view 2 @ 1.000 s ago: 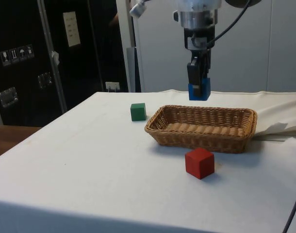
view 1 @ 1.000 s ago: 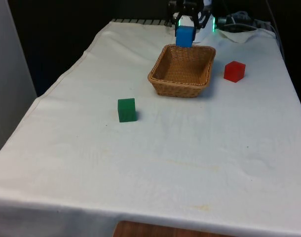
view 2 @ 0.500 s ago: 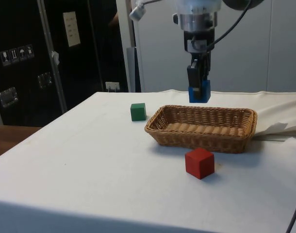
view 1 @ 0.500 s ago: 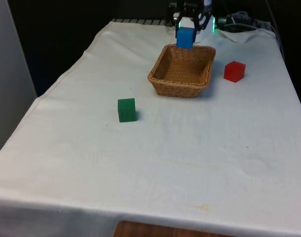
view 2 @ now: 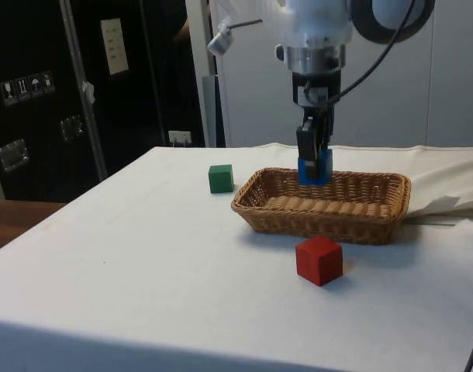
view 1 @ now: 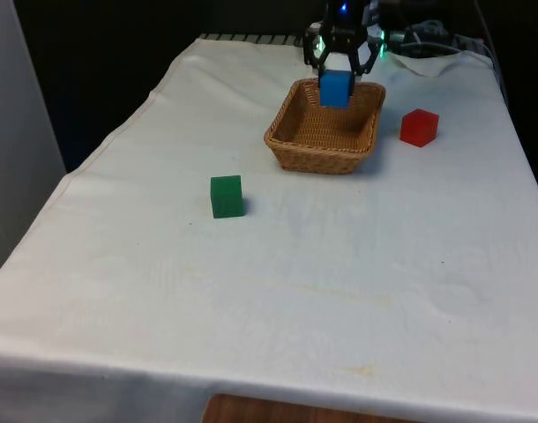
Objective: Pick up the blue cube and place it into the basket.
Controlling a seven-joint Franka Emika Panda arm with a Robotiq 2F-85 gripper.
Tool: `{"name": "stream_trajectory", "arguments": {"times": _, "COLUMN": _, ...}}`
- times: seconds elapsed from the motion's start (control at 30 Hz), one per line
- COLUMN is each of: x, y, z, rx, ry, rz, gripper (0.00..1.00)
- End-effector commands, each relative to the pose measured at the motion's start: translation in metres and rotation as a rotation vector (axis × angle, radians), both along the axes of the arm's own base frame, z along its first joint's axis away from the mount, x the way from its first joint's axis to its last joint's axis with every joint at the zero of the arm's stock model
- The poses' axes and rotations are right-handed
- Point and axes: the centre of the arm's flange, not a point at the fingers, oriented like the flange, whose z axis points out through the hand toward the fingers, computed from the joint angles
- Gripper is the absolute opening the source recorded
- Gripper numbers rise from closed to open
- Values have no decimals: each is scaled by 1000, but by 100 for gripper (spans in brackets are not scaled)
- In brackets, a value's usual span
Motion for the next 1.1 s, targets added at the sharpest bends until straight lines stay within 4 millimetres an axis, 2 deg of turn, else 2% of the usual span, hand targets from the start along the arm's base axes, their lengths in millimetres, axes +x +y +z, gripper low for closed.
{"name": "stream_trajectory", "arguments": {"times": 0.0, "x": 0, "y": 0, "z": -3, "rx": 2, "ry": -17, "rz": -5, "gripper": 4}}
{"name": "stream_trajectory", "arguments": {"times": 0.5, "x": 1, "y": -2, "z": -41, "rx": 41, "ry": -26, "rz": -12, "gripper": 4}}
{"name": "stream_trajectory", "arguments": {"times": 0.83, "x": 8, "y": -15, "z": -54, "rx": 49, "ry": -32, "rz": -29, "gripper": 4}}
{"name": "stream_trajectory", "arguments": {"times": 1.07, "x": 16, "y": -26, "z": -55, "rx": 45, "ry": -44, "rz": -40, "gripper": 4}}
